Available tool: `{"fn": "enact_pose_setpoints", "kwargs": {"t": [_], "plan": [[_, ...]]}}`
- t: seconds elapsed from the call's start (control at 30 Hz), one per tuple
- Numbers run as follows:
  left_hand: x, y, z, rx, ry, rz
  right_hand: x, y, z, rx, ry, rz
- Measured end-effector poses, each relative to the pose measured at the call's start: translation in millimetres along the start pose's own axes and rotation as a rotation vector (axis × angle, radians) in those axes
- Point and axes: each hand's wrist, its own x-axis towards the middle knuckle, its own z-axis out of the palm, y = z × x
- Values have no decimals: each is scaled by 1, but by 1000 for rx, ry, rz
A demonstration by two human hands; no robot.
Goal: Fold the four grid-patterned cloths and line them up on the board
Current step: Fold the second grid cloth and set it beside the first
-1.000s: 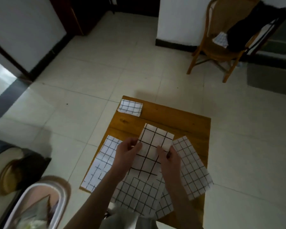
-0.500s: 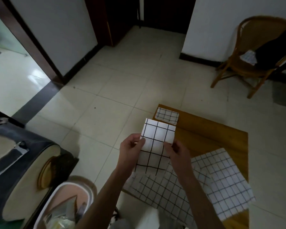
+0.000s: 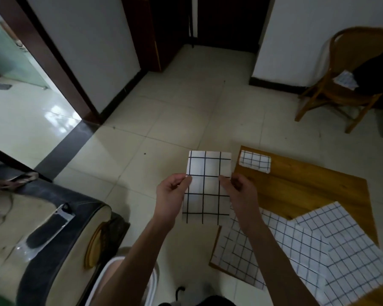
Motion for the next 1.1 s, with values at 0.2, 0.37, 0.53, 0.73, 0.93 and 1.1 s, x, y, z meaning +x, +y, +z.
{"fn": "enact_pose_setpoints", "kwargs": {"t": [0.2, 0.37, 0.53, 0.73, 0.93, 1.1], "plan": [[35, 8, -23, 0, 65, -21, 23, -1, 40, -58, -47, -29], [81, 14, -30, -6, 57, -17, 61, 1, 65, -62, 1, -16], [154, 23, -19, 41, -2, -51, 122, -3, 75, -56, 70, -2], [244, 49, 17, 128, -119, -85, 203, -15, 71, -78, 191, 38], [322, 70, 62, 156, -214, -46, 266, -21, 63, -26, 309, 27], [367, 77, 103, 168, -338, -27, 297, -26, 48, -53, 435, 67]]}}
